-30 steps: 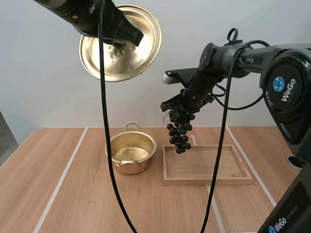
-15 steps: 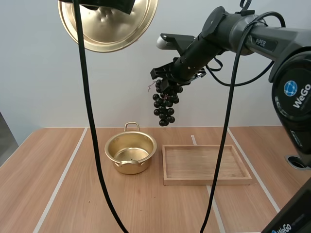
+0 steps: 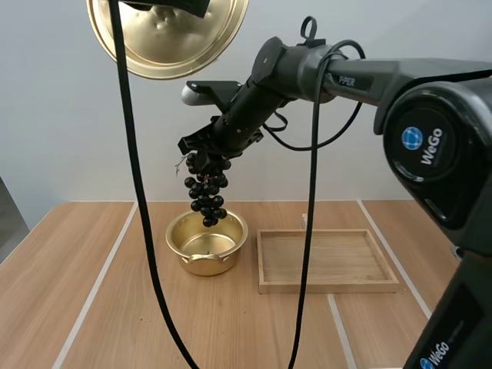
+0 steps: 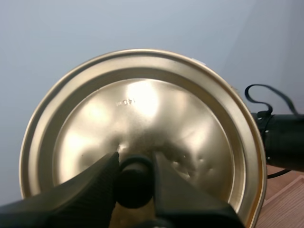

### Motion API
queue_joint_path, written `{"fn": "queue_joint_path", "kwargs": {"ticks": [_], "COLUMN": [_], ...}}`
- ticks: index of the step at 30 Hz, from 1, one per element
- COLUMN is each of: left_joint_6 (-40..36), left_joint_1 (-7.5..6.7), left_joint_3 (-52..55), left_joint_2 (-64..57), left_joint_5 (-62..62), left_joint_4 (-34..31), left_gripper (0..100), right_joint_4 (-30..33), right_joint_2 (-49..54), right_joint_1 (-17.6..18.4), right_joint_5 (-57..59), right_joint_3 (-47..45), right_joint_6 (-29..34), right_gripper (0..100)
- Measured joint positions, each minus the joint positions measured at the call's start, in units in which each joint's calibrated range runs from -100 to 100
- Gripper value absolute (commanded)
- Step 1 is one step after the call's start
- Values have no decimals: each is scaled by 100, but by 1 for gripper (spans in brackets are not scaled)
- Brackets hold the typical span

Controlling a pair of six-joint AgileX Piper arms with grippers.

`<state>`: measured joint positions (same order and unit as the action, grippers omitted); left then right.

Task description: Open the pot, put the grape inside, and close it

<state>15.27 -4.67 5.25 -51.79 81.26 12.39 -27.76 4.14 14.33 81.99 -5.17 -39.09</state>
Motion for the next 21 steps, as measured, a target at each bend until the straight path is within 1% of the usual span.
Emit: {"fn": "queue_joint_path", "kwargs": {"ticks": [14,21], "left_joint_6": [0,0], "left_joint_1": [0,0], "left_joint_3": [0,0], "left_joint_2": [0,0], "left_joint_5": [0,16], "left_joint_4": [0,-10], "left_gripper": [0,0], "right_joint_4": [-51,-244], "right_joint_2": [-821,-1167], "right_joint_1": [9,9], "right_joint_5": [-629,-668], "right_joint_3": [0,0], "right_joint_6": [-233,-325], "right_gripper": [0,0]}}
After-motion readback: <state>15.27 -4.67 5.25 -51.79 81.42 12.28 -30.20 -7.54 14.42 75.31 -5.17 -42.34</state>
